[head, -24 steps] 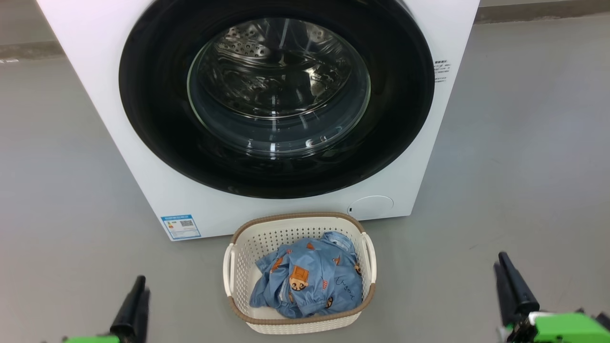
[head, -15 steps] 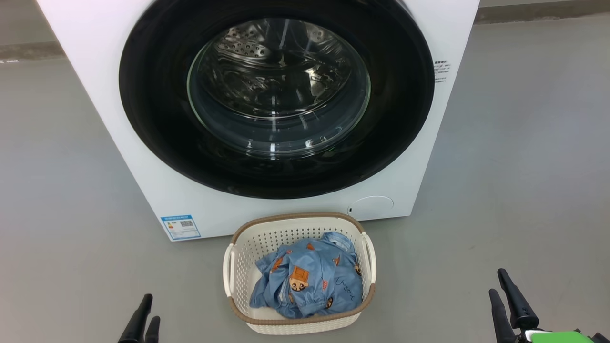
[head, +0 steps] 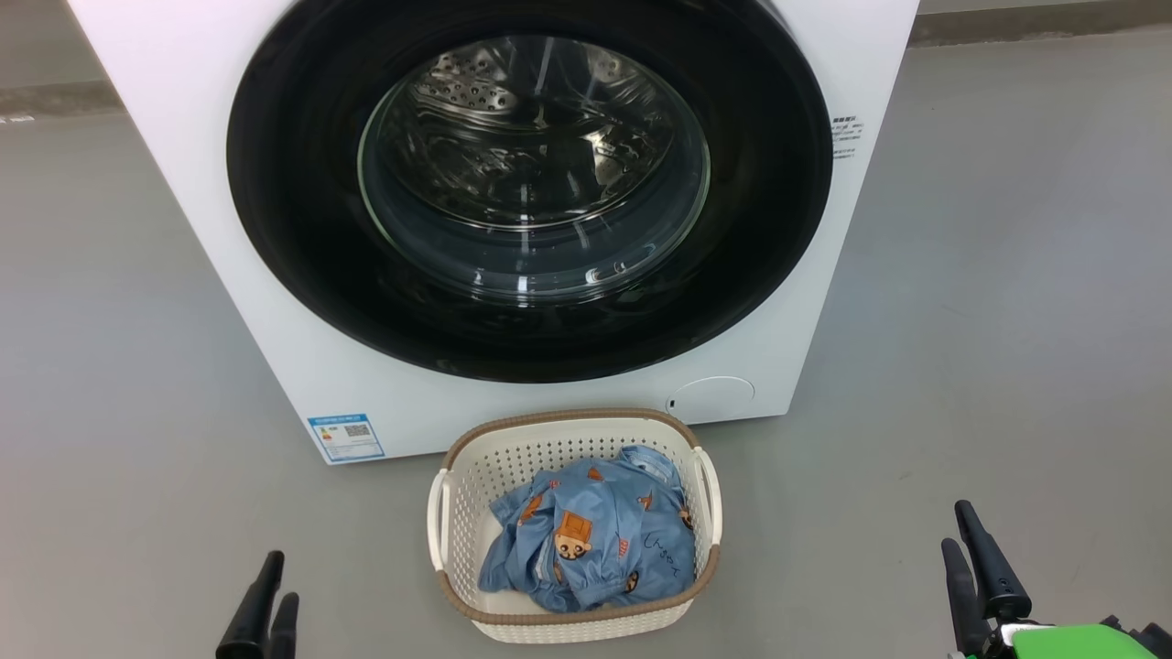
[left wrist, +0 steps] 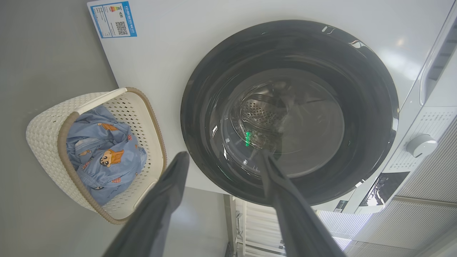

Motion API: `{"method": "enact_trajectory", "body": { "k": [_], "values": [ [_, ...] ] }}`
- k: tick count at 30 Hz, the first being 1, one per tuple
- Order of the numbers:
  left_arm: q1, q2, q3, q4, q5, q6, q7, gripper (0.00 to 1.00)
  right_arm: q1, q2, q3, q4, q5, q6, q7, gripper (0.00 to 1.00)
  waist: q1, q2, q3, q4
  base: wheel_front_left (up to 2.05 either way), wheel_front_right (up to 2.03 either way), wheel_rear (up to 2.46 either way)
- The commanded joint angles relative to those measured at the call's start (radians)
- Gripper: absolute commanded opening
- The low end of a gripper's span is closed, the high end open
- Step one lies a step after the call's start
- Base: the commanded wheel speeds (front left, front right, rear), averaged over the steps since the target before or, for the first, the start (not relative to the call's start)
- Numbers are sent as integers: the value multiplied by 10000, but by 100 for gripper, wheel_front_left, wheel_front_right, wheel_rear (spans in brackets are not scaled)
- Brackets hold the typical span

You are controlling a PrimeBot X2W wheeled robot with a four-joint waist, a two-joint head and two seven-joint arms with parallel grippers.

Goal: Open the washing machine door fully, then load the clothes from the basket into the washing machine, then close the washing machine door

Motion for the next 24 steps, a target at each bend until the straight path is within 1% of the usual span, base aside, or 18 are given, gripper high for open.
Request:
{"method": "enact_trajectory", "body": {
  "k": [1, 10, 16, 24],
  "values": [
    [-133, 186, 111, -372, 220, -7, -101, 100, -203, -65, 61, -363, -220, -2, -106, 100, -1, 0, -2, -3, 0, 0, 0],
    [-71, 445, -123, -598, 896, -10, -622, 100, -231, -85, 177, -671, -1246, -3, -371, 100, -1, 0, -7, -14, 0, 0, 0],
    [-64, 649, -279, -575, 1649, -13, -957, 100, -244, -134, 273, -894, -2009, -3, -545, 100, -1, 0, -22, -14, 0, 0, 0],
    [-87, 636, -236, -620, 2485, -15, -1185, 100, -256, -232, 438, -1126, -3015, -4, -750, 100, -1, 0, -39, -5, 0, 0, 0]
  ]
}}
